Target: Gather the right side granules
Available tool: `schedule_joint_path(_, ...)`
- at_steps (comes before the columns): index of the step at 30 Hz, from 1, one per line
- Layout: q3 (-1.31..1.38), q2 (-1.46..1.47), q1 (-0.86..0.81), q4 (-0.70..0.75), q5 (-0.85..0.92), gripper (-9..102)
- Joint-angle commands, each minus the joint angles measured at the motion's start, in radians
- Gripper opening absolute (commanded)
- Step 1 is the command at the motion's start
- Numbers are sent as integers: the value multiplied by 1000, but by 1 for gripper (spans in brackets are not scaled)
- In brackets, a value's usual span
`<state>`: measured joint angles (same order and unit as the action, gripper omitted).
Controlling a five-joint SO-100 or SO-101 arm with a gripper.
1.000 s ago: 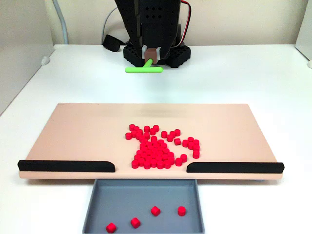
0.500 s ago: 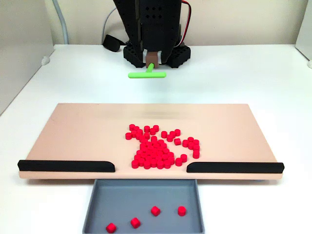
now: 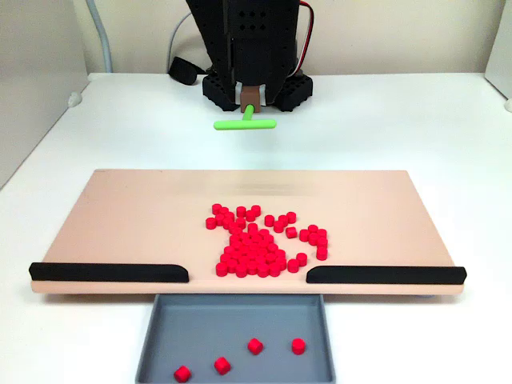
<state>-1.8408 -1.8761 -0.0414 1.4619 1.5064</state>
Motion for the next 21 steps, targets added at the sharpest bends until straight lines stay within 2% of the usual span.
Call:
schedule_joint_path(1, 15, -25, 8, -3, 0, 0)
schedule_joint_path(21, 20, -28, 31, -2, 21, 0)
